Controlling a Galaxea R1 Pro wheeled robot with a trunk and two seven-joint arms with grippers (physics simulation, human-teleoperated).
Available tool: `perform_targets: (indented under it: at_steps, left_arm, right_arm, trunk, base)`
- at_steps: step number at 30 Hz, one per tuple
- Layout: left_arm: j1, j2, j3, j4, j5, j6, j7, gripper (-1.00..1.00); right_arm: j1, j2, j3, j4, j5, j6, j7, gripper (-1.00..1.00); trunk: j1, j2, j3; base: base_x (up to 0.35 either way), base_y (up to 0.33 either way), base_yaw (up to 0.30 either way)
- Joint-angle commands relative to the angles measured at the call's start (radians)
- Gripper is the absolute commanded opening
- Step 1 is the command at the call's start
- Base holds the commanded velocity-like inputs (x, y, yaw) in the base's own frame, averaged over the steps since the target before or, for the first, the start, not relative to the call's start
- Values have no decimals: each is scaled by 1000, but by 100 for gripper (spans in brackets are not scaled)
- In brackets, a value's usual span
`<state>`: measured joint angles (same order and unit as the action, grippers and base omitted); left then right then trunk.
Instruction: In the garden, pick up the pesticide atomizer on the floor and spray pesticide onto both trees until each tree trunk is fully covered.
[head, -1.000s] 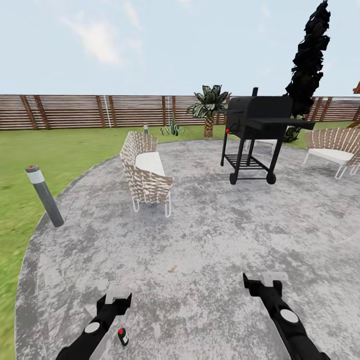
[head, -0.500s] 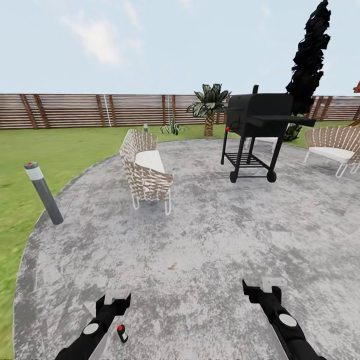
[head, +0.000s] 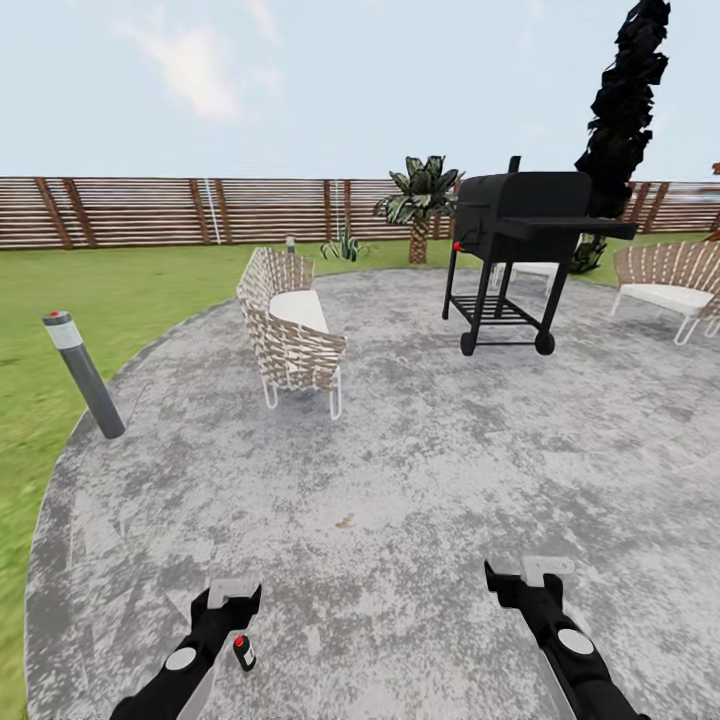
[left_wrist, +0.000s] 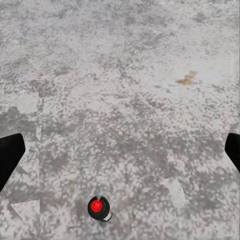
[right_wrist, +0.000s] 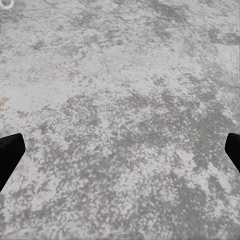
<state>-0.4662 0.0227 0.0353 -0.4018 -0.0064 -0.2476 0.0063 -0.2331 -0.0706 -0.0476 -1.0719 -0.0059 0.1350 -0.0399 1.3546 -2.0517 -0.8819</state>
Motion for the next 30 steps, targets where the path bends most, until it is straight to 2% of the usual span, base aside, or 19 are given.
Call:
perform_targets:
  at_steps: [1,7,30]
  left_arm:
    - [-1,0,0,1,-2,-21,0,100]
    - [-4,6,0,1,-3,-58,0,100]
    - [-6,6,0,1,0,-59,0,100]
  right_arm:
    - [0,0,0,0,0,0,0,100]
    - [0,0,0,-1,0,0,0,100]
    - [0,0,-2,-3,0,1,-2,100]
  trunk:
    - [4,-7,-5]
    - [27,-49,-33]
    - [115,-210,-141]
  base:
    - [0,0,0]
    - [0,0,0]
    - [0,0,0]
